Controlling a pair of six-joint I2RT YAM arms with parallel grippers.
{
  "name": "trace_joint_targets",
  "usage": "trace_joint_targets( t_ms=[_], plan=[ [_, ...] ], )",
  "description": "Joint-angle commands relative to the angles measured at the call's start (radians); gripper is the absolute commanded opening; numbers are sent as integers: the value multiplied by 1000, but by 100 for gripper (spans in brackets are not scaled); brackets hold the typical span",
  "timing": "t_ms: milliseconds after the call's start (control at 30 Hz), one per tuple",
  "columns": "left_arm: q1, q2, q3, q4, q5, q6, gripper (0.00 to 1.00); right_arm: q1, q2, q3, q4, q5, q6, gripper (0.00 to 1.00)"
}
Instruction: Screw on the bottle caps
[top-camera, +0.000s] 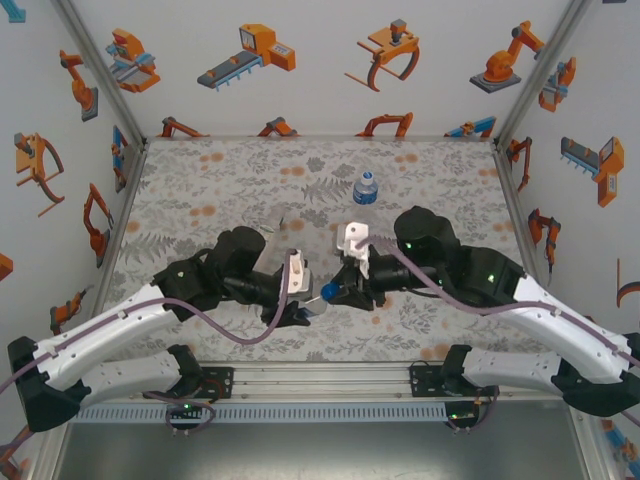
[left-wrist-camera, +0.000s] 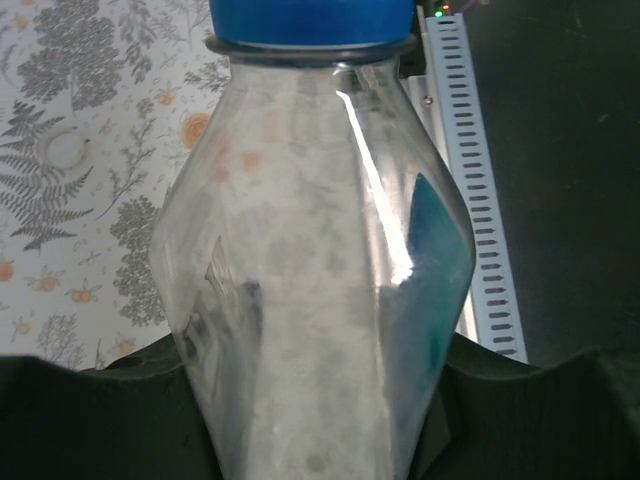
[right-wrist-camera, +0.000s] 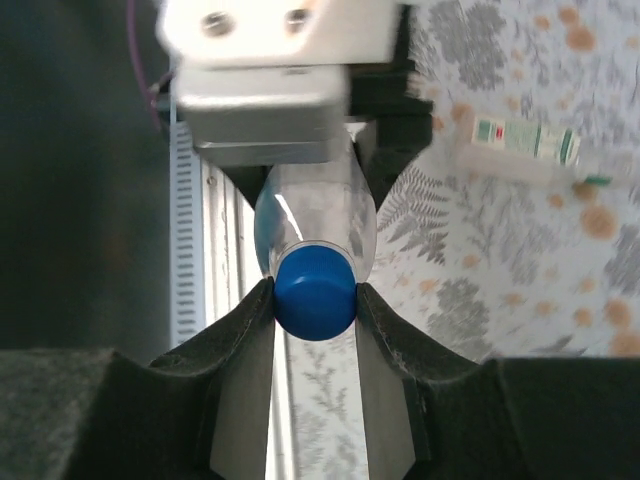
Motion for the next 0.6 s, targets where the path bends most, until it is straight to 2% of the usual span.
trace_joint_targets(
  t_ms=[0, 167, 267, 400, 500, 533, 567],
  plan=[
    [-6, 15, 19, 42, -64, 5, 0, -4, 0, -27, 55, 214, 466, 0],
    [-6, 41, 15, 75, -136, 19, 0, -3, -62, -162, 107, 421, 1130, 0],
    [-5, 54, 18, 86, -156, 21, 0, -3, -95, -214, 70, 474, 1378, 0],
    [-6, 60, 19, 100, -163, 22, 0, -2, -121, -244, 129, 478, 1404, 0],
    [-6, 60, 25, 96, -160, 21, 0, -3, -126, -217, 119, 494, 1289, 0],
    [-6, 56, 23, 96, -157, 20, 0, -4, -128, -204, 116, 502, 1233, 7],
    [-6, 54, 22, 97, -150, 18, 0, -4, -132, -190, 115, 508, 1175, 22]
  ],
)
